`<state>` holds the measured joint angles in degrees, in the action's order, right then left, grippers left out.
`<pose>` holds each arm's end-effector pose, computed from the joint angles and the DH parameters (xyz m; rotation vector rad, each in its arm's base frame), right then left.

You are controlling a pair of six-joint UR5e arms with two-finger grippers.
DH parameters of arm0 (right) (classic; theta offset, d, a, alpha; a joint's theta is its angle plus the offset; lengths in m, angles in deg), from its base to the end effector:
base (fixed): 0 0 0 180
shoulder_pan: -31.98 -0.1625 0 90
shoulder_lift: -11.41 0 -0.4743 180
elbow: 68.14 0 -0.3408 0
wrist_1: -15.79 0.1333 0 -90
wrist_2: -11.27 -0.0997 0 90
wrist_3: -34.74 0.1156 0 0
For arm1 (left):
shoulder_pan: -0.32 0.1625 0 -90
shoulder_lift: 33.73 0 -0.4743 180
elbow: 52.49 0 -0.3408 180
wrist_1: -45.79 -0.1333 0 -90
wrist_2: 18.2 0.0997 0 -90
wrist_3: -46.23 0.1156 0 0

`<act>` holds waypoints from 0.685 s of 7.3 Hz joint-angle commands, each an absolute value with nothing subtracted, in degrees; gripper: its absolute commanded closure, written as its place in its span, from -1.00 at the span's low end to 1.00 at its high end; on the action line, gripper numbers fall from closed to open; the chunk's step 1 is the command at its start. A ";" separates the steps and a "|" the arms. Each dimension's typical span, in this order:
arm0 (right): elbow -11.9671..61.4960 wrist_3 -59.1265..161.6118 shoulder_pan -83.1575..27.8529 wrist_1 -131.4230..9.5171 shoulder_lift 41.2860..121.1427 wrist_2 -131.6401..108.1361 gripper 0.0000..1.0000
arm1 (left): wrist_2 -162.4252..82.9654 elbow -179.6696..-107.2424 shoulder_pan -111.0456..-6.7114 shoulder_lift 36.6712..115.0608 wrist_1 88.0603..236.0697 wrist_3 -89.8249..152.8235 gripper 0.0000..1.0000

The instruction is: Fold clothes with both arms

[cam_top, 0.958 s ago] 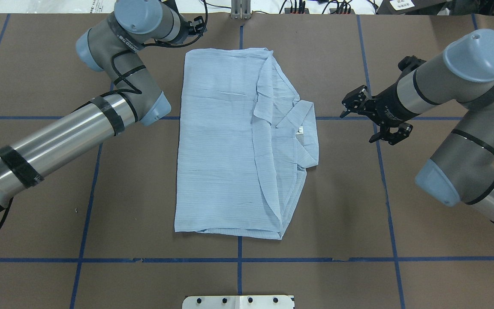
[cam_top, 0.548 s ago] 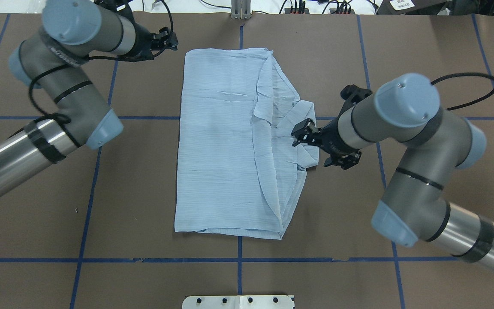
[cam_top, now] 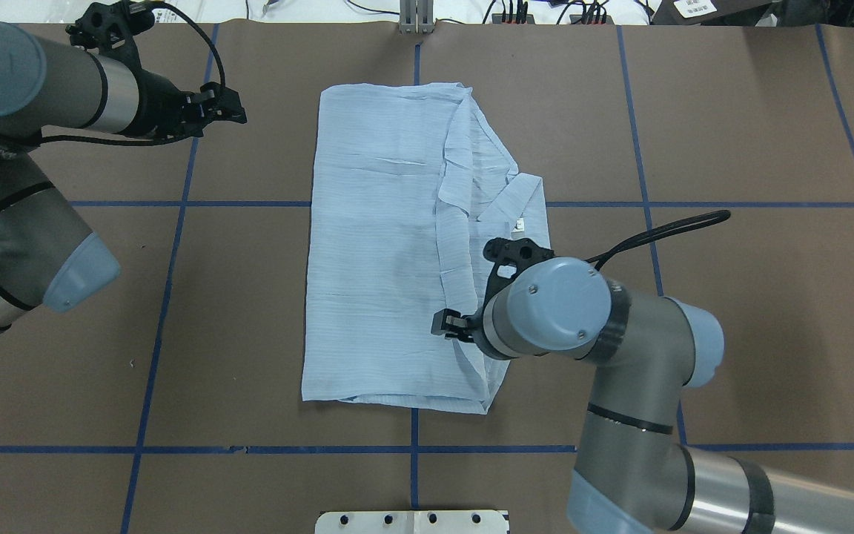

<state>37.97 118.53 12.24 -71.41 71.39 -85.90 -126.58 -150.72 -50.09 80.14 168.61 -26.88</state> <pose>-0.5485 -0.3231 0.3277 0.0771 -0.8584 0.1679 0.3219 -0.5412 0.3713 0.3860 1.0972 -0.3364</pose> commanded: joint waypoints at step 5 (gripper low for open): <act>32.40 88.81 15.81 -84.64 65.64 -79.43 -1.00 | -126.57 -150.40 -49.60 79.74 168.92 -28.92 -0.53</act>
